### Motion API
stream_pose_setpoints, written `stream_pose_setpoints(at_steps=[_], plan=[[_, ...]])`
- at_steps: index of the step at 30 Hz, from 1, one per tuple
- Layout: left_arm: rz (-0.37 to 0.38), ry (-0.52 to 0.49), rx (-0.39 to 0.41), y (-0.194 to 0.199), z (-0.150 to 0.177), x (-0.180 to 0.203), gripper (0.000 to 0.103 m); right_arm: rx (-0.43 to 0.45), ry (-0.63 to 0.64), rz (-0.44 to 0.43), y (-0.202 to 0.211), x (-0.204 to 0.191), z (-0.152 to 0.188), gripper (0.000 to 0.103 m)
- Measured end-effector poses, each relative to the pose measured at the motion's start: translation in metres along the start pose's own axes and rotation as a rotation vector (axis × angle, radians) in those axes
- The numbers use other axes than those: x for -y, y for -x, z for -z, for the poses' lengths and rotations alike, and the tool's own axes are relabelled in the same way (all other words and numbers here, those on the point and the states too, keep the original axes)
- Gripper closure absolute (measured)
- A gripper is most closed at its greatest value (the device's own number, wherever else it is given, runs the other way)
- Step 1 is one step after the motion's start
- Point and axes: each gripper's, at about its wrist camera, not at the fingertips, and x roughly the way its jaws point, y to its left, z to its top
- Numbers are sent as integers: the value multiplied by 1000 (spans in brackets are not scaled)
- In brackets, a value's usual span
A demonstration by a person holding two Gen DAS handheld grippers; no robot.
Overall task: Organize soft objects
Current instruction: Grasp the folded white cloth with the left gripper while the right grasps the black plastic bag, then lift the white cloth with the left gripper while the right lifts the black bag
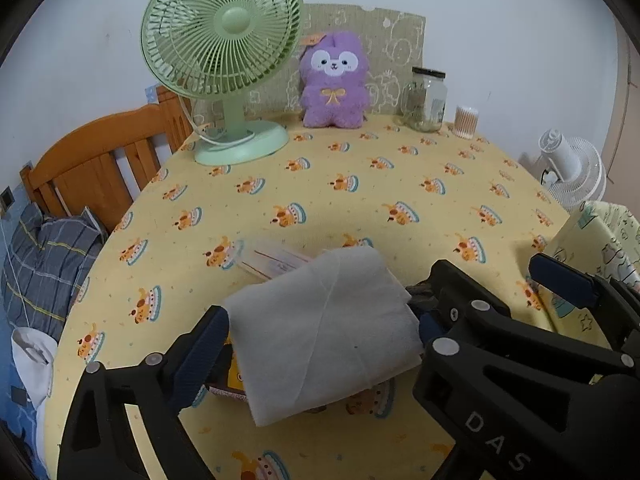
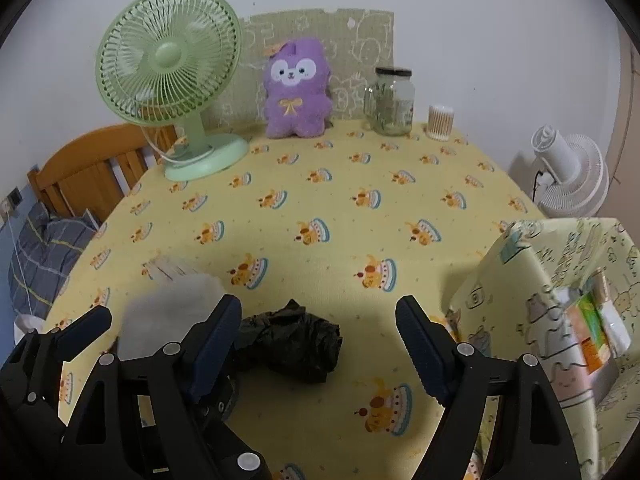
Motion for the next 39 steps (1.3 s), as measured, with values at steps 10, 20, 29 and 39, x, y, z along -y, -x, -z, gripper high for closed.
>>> stream_pose_setpoints(at_steps=[10, 20, 29, 39], plan=[[-5, 1, -21, -11, 4, -2, 12, -47, -14, -12, -23, -4, 4, 22], [-27, -31, -28, -14, 8, 2, 18, -91, 16, -26, -35, -12, 8, 55], [-12, -33, -10, -4, 10, 5, 41, -77, 11, -41, -25, -9, 9, 78], [7, -14, -3, 10, 10, 6, 55, -50, 5, -39, -7, -7, 9, 83]])
